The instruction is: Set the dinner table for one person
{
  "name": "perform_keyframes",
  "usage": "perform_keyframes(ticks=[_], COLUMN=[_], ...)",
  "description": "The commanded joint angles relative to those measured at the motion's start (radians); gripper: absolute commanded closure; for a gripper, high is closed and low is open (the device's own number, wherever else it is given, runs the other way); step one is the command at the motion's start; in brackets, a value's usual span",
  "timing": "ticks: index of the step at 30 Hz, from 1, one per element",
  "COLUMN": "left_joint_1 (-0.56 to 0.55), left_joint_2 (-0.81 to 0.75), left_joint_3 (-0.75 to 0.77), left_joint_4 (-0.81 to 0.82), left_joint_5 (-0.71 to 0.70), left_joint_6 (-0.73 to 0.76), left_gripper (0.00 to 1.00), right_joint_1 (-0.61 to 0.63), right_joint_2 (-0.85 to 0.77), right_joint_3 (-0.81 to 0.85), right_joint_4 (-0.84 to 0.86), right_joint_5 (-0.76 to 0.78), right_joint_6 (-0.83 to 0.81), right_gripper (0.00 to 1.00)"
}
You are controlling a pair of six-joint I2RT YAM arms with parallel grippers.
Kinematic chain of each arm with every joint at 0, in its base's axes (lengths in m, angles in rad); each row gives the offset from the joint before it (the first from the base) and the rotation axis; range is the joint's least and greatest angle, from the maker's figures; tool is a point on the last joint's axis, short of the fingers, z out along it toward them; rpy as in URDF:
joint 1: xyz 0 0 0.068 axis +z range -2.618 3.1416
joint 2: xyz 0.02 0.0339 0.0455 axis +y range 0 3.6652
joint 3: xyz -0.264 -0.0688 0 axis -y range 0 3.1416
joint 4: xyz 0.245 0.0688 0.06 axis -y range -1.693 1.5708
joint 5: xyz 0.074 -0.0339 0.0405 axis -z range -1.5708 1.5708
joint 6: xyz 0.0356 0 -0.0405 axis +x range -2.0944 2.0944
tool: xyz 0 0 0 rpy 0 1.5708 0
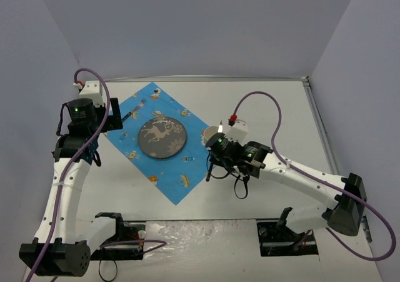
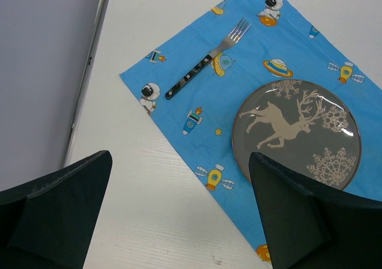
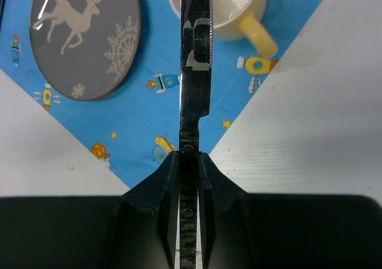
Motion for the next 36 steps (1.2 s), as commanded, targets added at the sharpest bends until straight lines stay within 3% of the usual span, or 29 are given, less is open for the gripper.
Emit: perform_keyframes(ticks=[1,16,36], left_joint_1=[-0.001,-0.001,-0.001], left_joint_2=[-0.030,-0.028,-0.036], left_joint_3=[0.003,-0.003,-0.004], left_joint_4=[0.070,0.067,0.063], left_joint_5=[-0.026,-0.046,-0.050], left_joint_6=[0.000,0.002,0.005], left_gripper=[0.03,0.03,0.03], right_joint_1=[0.074,0.091,0.004], right_joint_2=[0.116,0.446,0.645], right_joint_3=[0.095,0.251,0.345], right_joint_4=[0.000,0.003,0.020], right_joint_5=[0.105,0.058,-0.036], right_joint_6=[0.128,0.320,0.470], right_gripper=[1.00,1.00,1.00])
